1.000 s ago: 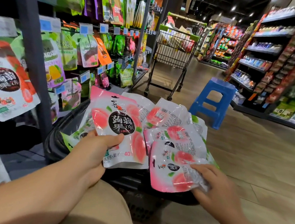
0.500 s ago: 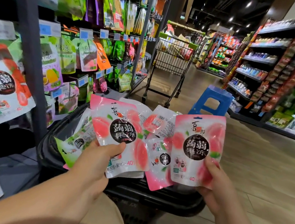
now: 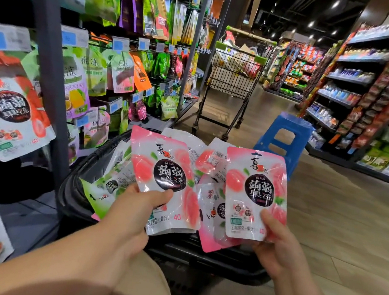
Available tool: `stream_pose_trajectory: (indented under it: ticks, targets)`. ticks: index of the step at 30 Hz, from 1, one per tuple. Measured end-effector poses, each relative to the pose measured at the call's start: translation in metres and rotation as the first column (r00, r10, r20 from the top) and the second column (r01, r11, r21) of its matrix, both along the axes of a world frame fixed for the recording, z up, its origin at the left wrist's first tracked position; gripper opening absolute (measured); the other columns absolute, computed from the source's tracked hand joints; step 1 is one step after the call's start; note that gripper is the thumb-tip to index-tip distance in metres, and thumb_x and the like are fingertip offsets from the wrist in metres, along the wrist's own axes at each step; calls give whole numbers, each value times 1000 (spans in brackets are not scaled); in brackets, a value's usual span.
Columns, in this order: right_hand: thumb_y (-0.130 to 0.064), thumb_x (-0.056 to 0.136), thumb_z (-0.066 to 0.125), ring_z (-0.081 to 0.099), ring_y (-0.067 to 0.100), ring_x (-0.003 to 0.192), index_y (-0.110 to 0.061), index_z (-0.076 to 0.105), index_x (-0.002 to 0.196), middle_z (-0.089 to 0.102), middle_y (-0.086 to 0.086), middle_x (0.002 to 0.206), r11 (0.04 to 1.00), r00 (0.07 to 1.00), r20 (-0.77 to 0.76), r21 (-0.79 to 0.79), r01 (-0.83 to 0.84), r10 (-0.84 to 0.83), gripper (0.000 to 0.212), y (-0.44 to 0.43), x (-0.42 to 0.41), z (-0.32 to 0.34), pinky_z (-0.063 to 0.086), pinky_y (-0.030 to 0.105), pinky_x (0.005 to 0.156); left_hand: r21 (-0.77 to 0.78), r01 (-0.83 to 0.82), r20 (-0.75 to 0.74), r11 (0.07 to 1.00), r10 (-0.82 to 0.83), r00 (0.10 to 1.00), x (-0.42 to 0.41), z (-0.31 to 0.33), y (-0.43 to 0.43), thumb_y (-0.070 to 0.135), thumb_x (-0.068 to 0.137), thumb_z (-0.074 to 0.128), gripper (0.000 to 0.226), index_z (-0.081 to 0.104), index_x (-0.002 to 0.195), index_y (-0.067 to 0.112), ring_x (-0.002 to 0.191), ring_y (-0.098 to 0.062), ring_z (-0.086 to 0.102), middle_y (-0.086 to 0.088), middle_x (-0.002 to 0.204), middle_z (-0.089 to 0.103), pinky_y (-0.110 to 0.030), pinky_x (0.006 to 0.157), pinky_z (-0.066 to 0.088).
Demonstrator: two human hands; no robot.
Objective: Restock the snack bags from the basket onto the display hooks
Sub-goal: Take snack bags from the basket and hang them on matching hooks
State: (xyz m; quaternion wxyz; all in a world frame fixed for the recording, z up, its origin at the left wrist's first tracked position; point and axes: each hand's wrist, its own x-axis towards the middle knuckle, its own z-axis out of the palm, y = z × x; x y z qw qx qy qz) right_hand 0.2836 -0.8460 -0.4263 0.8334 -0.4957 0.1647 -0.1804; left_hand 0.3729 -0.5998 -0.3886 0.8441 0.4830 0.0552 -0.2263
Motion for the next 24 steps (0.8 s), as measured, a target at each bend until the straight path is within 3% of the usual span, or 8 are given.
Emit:
stream_pose_trajectory:
  ticks: [4,9,12,14,17,20,22,24]
  targets:
    - [-22,60,88,72,37,96,-5,55,134,69,22,117,999,1000,26,32,11,-12,83,-1,-4,0,60,49,65,-29,31,4,999,-30,1000,-1,1,-1,-8,82,66,40,61,121,-1,86,-38,68,-26,106,71,-52,81,56]
    - [-13,77,60,72,34,94,-5,58,131,70,20,115,999,997,59,23,-44,42,54,5,1,4,60,46,65,-103,53,35,993,-50,998,-3,5,-1,0,59,71,59,64,118,3,102,-44,67,-23,108,72,-64,91,50]
    - [-20,66,81,73,33,90,-8,69,117,73,19,107,994,992,69,-5,-109,109,54,18,10,14,60,44,61,-119,72,43,990,-67,997,-3,5,3,4,57,70,60,65,116,2,93,-39,69,-21,103,73,-57,86,54]
    - [-30,39,99,73,34,89,-13,78,100,74,20,104,988,985,80,-47,-149,152,67,28,17,21,60,45,61,-127,73,42,989,-68,997,-2,6,5,5,57,71,62,64,118,4,85,-36,71,-20,102,74,-50,78,59]
    - [-26,43,97,74,33,89,-16,81,90,74,19,102,971,964,112,-19,-240,240,51,41,29,29,61,48,65,-146,74,37,987,-69,997,-2,5,13,6,59,71,60,65,119,2,83,-35,72,-21,103,73,-47,75,60]
    - [-30,24,103,73,34,92,-11,77,102,73,21,108,960,954,114,15,-279,276,84,55,41,33,61,46,65,-174,94,32,980,-90,995,-4,6,23,11,64,69,55,65,118,-1,85,-36,72,-23,105,73,-48,82,57]
    - [-32,21,103,73,33,94,-12,77,102,72,21,111,951,944,115,1,-310,308,87,65,48,35,62,47,68,-190,103,35,976,-98,995,-6,9,32,15,66,69,52,67,116,0,85,-36,72,-23,105,72,-49,84,56]
    - [-34,22,103,72,36,97,-10,72,112,70,22,115,935,930,98,-33,-353,355,97,80,57,40,62,49,71,-177,92,47,980,-85,995,-5,11,40,17,65,70,51,68,114,2,83,-35,73,-23,106,72,-47,76,60]
